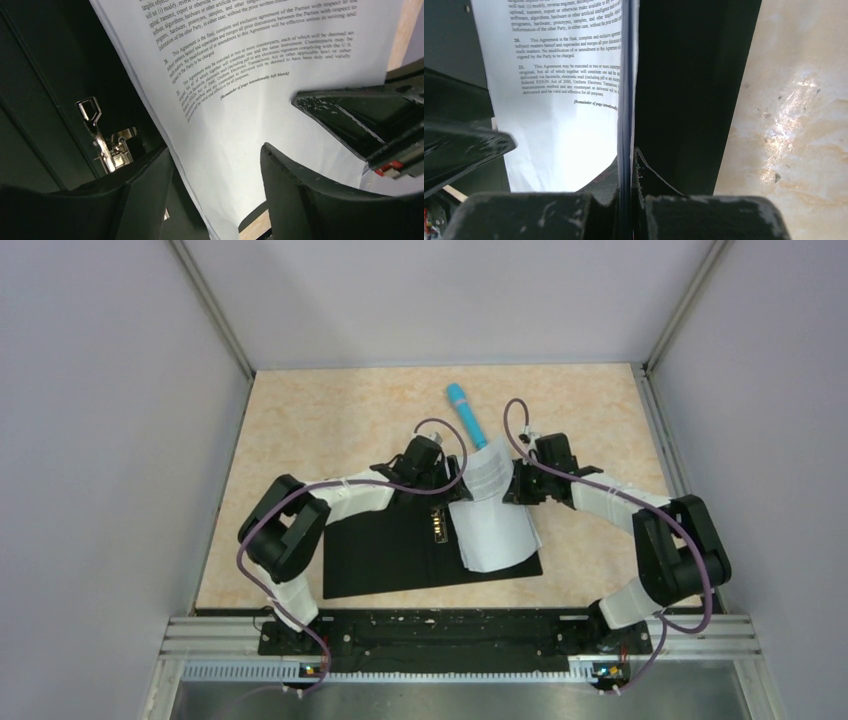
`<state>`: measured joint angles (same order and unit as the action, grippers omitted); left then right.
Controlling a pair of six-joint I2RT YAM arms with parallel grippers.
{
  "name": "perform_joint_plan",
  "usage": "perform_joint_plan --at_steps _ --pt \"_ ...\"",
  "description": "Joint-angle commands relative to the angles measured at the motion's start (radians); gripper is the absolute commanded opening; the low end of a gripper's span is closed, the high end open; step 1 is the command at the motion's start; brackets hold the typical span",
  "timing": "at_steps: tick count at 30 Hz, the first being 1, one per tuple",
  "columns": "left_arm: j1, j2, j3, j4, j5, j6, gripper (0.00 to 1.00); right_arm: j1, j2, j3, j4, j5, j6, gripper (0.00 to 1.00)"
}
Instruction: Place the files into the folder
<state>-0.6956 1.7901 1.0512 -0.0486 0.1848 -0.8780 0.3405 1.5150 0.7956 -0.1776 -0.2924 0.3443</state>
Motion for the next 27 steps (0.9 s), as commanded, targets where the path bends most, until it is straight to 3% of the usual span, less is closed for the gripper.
perform_joint_plan --at_steps 1,11,18,23,27 --pt "-0.001 -0.122 0.037 -0.062 -0.036 0.088 0.71 0.016 0.024 -0.024 0.083 0.027 -0.012 0.00" --pt "0.045 -0.290 -0.089 -0.181 -0.175 0.080 0.70 0.016 0.011 -0.068 0.123 0.039 0.007 0.00" --pt "0.081 -0.302 -0.202 -0.168 -0.215 0.038 0.53 0.017 -0.010 -0.083 0.135 0.053 0.045 0.00" --pt "0.082 -0.237 -0.216 -0.136 -0.190 0.018 0.36 0.037 -0.032 -0.091 0.146 0.075 0.057 0.00" --pt "0.081 -0.208 -0.226 -0.110 -0.146 0.001 0.30 0.051 -0.078 -0.120 0.160 0.115 0.063 0.00"
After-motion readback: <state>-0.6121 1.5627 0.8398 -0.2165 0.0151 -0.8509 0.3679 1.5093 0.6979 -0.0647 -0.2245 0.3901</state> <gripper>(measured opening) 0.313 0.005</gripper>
